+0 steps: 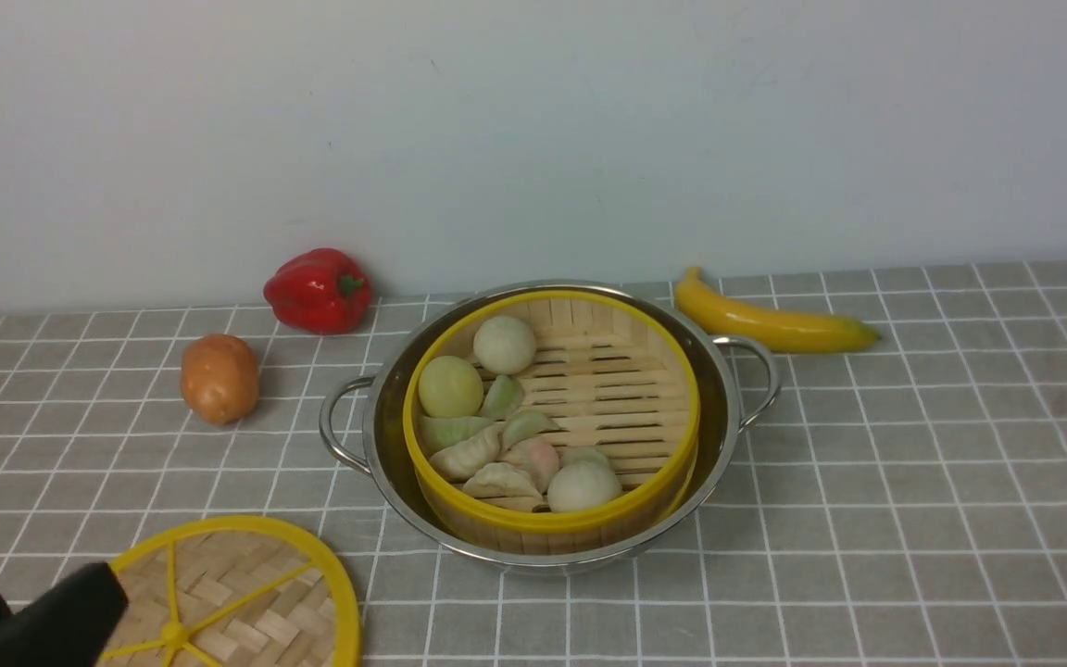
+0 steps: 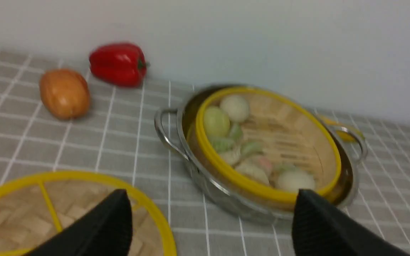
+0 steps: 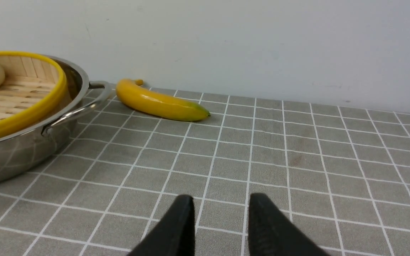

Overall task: Place the steamer in the pot on the grey tablecloth, and put the lid on the steamer.
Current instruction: 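Grasp the bamboo steamer lid lying on the table by its centre knob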

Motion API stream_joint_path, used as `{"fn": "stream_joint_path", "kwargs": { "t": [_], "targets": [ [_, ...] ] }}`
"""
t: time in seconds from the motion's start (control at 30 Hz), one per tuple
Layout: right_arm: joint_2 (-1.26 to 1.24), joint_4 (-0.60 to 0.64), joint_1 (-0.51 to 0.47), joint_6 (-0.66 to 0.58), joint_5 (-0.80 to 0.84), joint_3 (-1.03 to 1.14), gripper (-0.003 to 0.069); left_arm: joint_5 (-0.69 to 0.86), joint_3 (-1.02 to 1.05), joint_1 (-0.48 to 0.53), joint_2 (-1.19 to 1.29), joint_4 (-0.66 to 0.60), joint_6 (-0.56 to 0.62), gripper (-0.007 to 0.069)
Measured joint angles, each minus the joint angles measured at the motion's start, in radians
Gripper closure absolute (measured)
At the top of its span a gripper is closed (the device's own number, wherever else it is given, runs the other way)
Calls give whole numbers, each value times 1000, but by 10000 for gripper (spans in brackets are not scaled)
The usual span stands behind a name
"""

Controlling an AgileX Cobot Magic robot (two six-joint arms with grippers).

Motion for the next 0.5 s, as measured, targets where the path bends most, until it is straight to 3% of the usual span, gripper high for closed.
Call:
{"fn": "stream_joint_path", "kwargs": {
  "t": [0.27,0.37,0.5],
  "targets": [
    [0,0,0,0,0,0,419,242,-214,0,217,163,-9,67],
    [0,0,0,0,-1,0,419,367,-284,0,334,315,-37,67],
    [0,0,0,0,-1,0,419,465,-341,0,472,404,-45,67]
  ]
}}
